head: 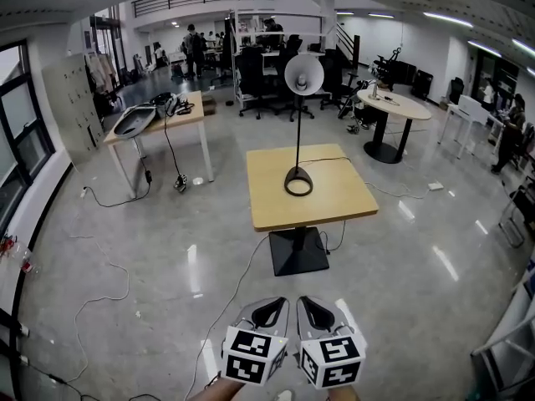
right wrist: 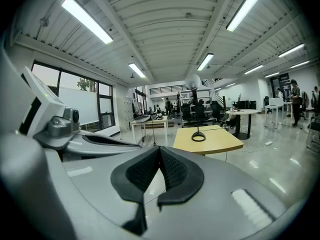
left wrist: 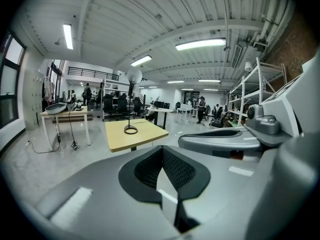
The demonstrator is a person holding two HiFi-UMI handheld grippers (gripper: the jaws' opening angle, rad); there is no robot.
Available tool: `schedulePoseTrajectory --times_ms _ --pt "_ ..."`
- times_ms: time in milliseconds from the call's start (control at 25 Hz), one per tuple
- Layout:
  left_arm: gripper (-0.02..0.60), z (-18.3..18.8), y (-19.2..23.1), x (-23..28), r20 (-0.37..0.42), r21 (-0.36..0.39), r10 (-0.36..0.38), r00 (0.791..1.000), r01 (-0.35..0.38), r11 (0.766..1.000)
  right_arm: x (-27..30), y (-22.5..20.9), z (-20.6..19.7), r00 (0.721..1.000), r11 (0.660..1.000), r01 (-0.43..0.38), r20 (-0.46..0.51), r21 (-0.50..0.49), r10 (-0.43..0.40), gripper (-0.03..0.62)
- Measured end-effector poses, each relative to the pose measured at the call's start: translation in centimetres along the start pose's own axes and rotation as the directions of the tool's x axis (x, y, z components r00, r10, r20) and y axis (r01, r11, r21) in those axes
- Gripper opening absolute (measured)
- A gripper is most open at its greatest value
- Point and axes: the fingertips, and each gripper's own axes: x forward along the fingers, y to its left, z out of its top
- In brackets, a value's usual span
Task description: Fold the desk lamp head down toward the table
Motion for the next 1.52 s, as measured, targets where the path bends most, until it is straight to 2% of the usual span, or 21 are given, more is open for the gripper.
schedulePoseTrajectory --times_ms 120,200,400,520,640,760,920,1000,1320,1520 --pt "0.018 1.8 -4.7 7.6 -0.009 0.006 0.011 1.000 -0.011 1.000 0.2 -8.7 0.3 1.000 1.000 -0.021 -0.003 0.001 0.021 0.003" --pt "0.018 3.4 -6.4 10.9 -0.011 0.011 0.011 1.000 -0.011 1.000 0.7 -12.5 1.2 1.000 1.000 -0.027 -0.007 0.004 0.027 0.003" --pt "0.018 7.6 -6.4 14.7 -0.019 0.016 0.012 1.000 -0.012 1.000 2.7 -16.3 4.5 0.999 0.999 -0.033 -0.006 0.018 0.033 0.004" --pt "0.018 9.2 -6.5 18.5 -0.018 0.017 0.019 1.000 -0.019 1.000 4.5 -20.1 5.6 0.999 0.999 -0.037 -0.004 0.021 0.037 0.003" --pt "0.018 10.3 -4.5 21.9 -0.016 0.016 0.028 0.999 -0.028 0.999 7.9 -22.2 6.5 0.999 0.999 -0.041 -0.004 0.016 0.041 0.004" --pt "0.018 12.7 0.4 24.3 -0.011 0.014 0.032 0.999 -0.032 0.999 13.2 -22.0 8.9 0.999 0.999 -0.045 -0.006 0.011 0.045 0.004" --pt "0.018 15.0 5.7 29.7 -0.008 0.007 0.031 0.999 -0.031 0.999 20.6 -24.0 11.0 0.999 0.999 -0.050 -0.013 0.003 0.050 0.004" --pt "0.018 16.7 9.9 32.4 -0.008 0.004 0.029 1.000 -0.029 1.000 25.6 -24.4 12.8 0.999 0.999 -0.049 -0.016 -0.002 0.049 0.003" --pt "0.018 24.0 30.0 47.2 -0.009 0.006 -0.013 1.000 0.013 1.000 50.2 -27.0 20.2 0.999 1.000 -0.017 -0.027 -0.006 0.016 0.005" --pt "0.018 30.0 46.4 53.6 -0.007 0.016 -0.053 0.999 0.053 0.998 67.3 -24.6 27.1 0.999 1.000 0.020 -0.025 -0.005 -0.020 0.003"
